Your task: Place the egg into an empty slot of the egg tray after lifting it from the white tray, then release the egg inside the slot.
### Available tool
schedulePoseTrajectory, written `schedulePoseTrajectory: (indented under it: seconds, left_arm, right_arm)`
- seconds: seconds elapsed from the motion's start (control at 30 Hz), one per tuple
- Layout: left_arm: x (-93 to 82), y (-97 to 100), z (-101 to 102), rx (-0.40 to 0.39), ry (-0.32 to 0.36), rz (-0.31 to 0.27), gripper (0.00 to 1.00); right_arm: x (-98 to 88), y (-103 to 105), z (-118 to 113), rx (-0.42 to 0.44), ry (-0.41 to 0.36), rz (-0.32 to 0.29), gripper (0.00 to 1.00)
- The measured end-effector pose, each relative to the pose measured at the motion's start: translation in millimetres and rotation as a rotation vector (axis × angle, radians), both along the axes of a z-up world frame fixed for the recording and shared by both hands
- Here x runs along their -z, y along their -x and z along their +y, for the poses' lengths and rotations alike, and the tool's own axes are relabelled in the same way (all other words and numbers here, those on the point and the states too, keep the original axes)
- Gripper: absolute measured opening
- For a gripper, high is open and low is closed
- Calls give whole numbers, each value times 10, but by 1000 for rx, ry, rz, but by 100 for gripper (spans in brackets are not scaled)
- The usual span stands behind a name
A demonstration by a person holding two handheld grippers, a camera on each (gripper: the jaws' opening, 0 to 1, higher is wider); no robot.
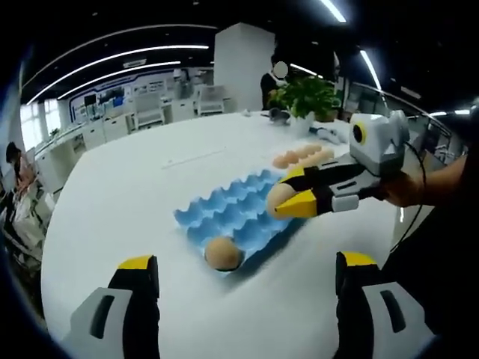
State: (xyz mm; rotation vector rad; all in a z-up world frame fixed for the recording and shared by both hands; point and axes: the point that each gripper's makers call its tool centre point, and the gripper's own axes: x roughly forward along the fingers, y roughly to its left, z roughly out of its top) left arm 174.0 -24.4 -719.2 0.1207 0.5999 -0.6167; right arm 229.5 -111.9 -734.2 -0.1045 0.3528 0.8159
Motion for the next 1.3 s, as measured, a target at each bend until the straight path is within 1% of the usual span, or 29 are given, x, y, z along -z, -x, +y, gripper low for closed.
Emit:
schedulePoseTrajectory:
  seconds: [0.07,0.27,0.43,0.5,0.57,0.7,0.83,1.3]
  left_arm:
    - [-5,-5,3,-5,10,4,99]
    - [-10,-9,3,-2,8,1,99]
    - [-11,-10,-6,0,12,2,99]
    - [-19,-6,-27,2,30,6,99]
    - [-24,-6,-30,-3,44,11,99]
    - [-19,-8,-13,-9,41,14,99]
    - [-52,-10,-10,-16,65,11,99]
    - [-42,11,-8,-23,69,20,99]
  right_arm:
    - [14,8,32,-12,9,1,26]
    - [48,4,101,-37,27,2,26]
    - [105,-8,130,-47,41,16,26]
    - [139,-11,146,-52,55,21,26]
    - [141,-10,163,-57,55,19,26]
    - [146,-16,201,-66,61,16,26]
    - [139,-3,236,-79,60,11,26]
    - [190,-22,313,-103,77,10,26]
